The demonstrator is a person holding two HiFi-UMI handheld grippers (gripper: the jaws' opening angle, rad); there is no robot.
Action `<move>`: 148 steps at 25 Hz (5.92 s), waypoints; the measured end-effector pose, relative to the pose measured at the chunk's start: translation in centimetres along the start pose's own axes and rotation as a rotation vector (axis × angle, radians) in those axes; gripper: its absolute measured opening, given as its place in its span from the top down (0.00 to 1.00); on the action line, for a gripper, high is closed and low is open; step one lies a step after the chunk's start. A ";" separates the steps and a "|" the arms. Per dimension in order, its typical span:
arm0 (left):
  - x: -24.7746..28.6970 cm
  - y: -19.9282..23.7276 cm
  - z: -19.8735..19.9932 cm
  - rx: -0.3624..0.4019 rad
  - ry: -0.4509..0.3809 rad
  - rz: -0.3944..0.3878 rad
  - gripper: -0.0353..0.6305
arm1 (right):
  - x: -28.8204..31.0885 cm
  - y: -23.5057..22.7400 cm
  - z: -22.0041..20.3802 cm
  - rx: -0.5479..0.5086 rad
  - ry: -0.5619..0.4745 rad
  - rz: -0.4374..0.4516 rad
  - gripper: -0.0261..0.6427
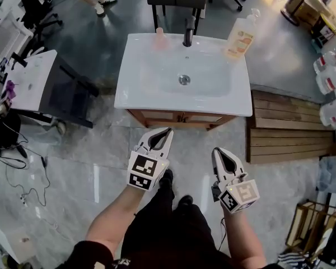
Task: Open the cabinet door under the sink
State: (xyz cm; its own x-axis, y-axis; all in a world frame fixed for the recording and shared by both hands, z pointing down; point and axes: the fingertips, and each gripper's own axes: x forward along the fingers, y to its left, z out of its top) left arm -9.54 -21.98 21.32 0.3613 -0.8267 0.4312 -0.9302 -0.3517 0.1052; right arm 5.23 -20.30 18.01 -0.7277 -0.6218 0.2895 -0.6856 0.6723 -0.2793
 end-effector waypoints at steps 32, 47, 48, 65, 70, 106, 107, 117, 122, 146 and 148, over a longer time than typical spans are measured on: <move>24.3 3.3 -29.8 0.067 -0.102 0.138 0.71 | 13.7 -13.5 -35.5 -0.072 -0.103 0.191 0.94; 27.3 5.2 -31.0 0.060 -0.037 0.185 0.81 | 14.7 -14.1 -35.9 -0.082 -0.147 0.207 0.94; 27.3 5.2 -31.0 0.064 -0.038 0.186 0.81 | 14.7 -14.3 -35.7 -0.085 -0.149 0.204 0.94; 24.2 3.4 -32.5 0.107 -0.056 0.013 0.82 | 18.2 -13.1 -34.7 -0.225 -0.086 0.302 0.90; 23.1 3.0 -33.0 0.119 -0.065 -0.017 0.82 | 19.7 -12.5 -34.8 -0.235 -0.067 0.325 0.86; 18.5 1.3 -35.2 0.161 -0.078 -0.119 0.81 | 22.4 -5.7 -35.8 -0.356 0.025 0.553 0.80; 18.0 1.2 -35.5 0.165 -0.079 -0.116 0.81 | 22.0 -5.3 -36.0 -0.362 0.025 0.554 0.80; 12.5 1.0 -38.0 0.129 -0.117 -0.031 0.81 | 18.7 -0.2 -38.8 -0.354 0.040 0.617 0.84; 10.1 1.3 -39.3 0.127 -0.102 0.011 0.80 | 17.8 2.4 -39.7 -0.363 0.067 0.648 0.82; -0.7 7.3 -45.1 -0.027 -0.081 0.303 0.64 | 18.6 14.2 -43.5 -0.411 0.155 0.974 0.83; -0.8 7.6 -45.2 -0.031 -0.083 0.326 0.64 | 18.9 13.3 -43.7 -0.400 0.153 0.950 0.85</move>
State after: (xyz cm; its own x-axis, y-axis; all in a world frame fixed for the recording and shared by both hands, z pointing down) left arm -19.80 -4.08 62.29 0.0476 -0.9269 0.3722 -0.9987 -0.0505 0.0021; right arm -16.74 -5.52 59.74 -0.9345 0.2718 0.2298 0.2453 0.9597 -0.1375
